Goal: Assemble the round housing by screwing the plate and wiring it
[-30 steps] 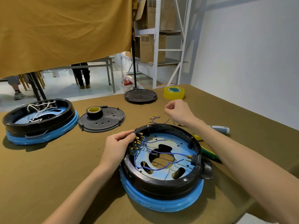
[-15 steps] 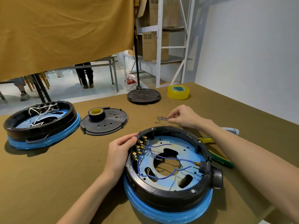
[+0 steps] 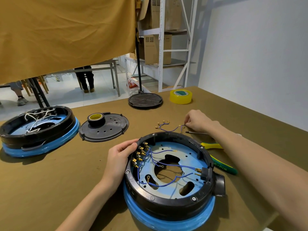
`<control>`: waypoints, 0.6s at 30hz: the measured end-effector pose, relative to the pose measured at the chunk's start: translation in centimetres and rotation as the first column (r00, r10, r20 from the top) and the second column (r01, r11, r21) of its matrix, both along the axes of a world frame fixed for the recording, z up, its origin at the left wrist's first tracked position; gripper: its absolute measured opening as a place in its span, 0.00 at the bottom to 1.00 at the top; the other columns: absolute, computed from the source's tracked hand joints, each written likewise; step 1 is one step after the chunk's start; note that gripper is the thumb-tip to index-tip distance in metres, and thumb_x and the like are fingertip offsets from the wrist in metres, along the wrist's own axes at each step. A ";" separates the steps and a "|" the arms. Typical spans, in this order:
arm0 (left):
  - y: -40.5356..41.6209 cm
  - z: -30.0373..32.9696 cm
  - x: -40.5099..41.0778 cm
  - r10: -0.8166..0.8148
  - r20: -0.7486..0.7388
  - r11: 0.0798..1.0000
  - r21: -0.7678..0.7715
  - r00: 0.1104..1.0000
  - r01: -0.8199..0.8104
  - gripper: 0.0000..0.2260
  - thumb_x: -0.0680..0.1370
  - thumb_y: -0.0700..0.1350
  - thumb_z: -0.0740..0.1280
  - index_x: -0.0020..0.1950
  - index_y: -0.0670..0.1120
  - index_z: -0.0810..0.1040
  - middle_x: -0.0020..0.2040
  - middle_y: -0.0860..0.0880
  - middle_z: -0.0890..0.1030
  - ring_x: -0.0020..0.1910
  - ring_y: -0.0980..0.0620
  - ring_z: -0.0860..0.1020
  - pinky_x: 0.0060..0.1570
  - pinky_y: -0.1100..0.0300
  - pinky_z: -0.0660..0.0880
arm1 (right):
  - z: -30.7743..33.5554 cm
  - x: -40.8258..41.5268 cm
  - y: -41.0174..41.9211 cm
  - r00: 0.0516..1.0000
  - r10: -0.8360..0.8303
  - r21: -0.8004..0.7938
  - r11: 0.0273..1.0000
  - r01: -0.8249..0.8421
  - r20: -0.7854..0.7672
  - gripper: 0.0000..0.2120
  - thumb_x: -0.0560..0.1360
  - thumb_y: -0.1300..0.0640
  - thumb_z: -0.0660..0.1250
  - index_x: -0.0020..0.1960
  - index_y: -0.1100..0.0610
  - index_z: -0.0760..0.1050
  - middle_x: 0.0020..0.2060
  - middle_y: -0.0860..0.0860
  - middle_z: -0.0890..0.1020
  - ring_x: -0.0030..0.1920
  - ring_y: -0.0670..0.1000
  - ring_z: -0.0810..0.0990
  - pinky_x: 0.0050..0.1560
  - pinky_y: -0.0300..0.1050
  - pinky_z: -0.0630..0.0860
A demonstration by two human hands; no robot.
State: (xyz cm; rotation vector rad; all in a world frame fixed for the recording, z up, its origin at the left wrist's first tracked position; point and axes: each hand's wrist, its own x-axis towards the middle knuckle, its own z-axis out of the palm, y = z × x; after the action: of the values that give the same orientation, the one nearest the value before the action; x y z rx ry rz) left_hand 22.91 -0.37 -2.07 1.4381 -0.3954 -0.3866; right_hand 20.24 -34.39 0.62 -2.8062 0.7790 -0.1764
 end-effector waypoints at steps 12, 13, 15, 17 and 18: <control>0.1 0.3 -0.2 -0.001 0.004 1.000 0.010 1.000 0.001 0.09 0.81 0.40 0.67 0.55 0.48 0.85 0.47 0.51 0.88 0.46 0.53 0.86 0.41 0.64 0.78 | 0.6 -2.6 0.6 0.976 0.130 0.026 0.990 -0.136 0.173 0.06 0.80 0.57 0.71 0.53 0.59 0.83 0.48 0.53 0.84 0.48 0.52 0.81 0.48 0.45 0.75; 0.1 0.3 -0.2 0.000 0.004 1.000 0.012 1.000 0.000 0.09 0.81 0.40 0.67 0.55 0.48 0.85 0.47 0.51 0.88 0.46 0.53 0.86 0.42 0.63 0.78 | 0.9 -2.9 0.8 0.970 0.134 0.057 0.987 -0.148 0.201 0.06 0.79 0.58 0.71 0.54 0.59 0.83 0.46 0.52 0.84 0.47 0.52 0.81 0.48 0.44 0.75; 0.1 0.3 -0.3 0.005 0.003 1.000 0.017 1.000 -0.005 0.09 0.81 0.40 0.67 0.55 0.49 0.85 0.47 0.51 0.88 0.46 0.54 0.86 0.44 0.61 0.78 | 1.6 -3.5 1.2 0.956 0.126 0.134 0.977 -0.166 0.264 0.10 0.79 0.58 0.72 0.59 0.59 0.82 0.44 0.52 0.84 0.45 0.51 0.82 0.49 0.43 0.75; 0.1 0.4 -0.3 0.004 0.005 1.000 0.023 1.000 -0.004 0.09 0.81 0.41 0.67 0.55 0.49 0.85 0.47 0.52 0.88 0.46 0.54 0.86 0.45 0.60 0.77 | 2.4 -4.2 2.1 0.942 0.115 0.223 0.956 -0.191 0.316 0.11 0.79 0.61 0.70 0.60 0.62 0.81 0.41 0.54 0.85 0.41 0.50 0.82 0.48 0.44 0.78; 0.1 0.4 -0.3 0.005 0.005 1.000 0.023 1.000 -0.005 0.08 0.81 0.41 0.67 0.55 0.49 0.85 0.47 0.52 0.88 0.46 0.54 0.86 0.45 0.60 0.77 | 2.9 -4.5 2.7 0.933 0.110 0.290 0.932 -0.217 0.342 0.10 0.80 0.63 0.68 0.60 0.63 0.82 0.39 0.54 0.85 0.38 0.48 0.82 0.45 0.43 0.79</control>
State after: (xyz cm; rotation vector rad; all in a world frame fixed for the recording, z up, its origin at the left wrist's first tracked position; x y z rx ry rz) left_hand 22.56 -0.26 -1.70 1.4621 -0.3925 -0.3849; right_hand 15.72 -31.67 3.53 -2.4284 0.4442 -0.4232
